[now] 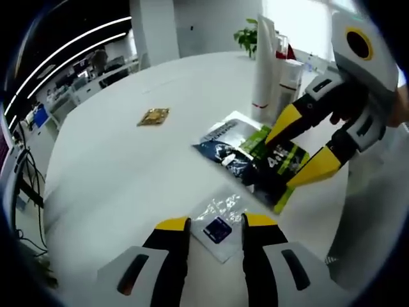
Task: Arrange the skincare products in the storage area until every visible bottle or jar stands upright without overlapping.
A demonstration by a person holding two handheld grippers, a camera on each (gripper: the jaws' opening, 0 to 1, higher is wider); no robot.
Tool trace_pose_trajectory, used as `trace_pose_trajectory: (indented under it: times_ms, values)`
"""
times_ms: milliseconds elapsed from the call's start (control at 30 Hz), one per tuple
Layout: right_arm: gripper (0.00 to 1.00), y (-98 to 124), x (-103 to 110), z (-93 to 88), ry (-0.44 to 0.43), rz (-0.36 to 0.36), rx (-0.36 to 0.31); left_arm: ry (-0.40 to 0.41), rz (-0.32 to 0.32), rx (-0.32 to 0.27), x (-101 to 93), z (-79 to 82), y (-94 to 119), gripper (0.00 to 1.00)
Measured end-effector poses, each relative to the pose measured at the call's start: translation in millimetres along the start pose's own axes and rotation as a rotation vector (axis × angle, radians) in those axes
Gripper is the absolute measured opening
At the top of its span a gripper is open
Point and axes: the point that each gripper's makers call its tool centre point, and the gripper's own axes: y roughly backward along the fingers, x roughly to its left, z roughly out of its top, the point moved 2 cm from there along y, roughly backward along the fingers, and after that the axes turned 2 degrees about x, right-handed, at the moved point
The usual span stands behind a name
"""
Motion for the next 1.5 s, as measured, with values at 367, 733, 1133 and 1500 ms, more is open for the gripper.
trace_pose_trajectory:
  times_ms: [367, 733, 1133, 1500]
  values:
    - [0.44, 35, -5, -5.9, -0.026, -0.041, -0.013, 0.046, 0.019, -0.018, 3.6, 7.5, 21, 0.5]
    - [0.58, 77, -17, -16.4, -0.079, -0.105, -0.017, 0.117, 0.025, -0.017, 2.2, 0.0, 43, 0.71]
    - [0.72, 113, -36, -37.4, -0.175, -0.184, -0.007, 0.191, 0.009, -0.014, -1.7, -7.1, 63, 0.85]
    - [0.84, 137, -50, -48.5, -0.238, -0.233, -0.008, 0.204, -0.009, -0.024, -13.3, -10.2, 77, 0.94]
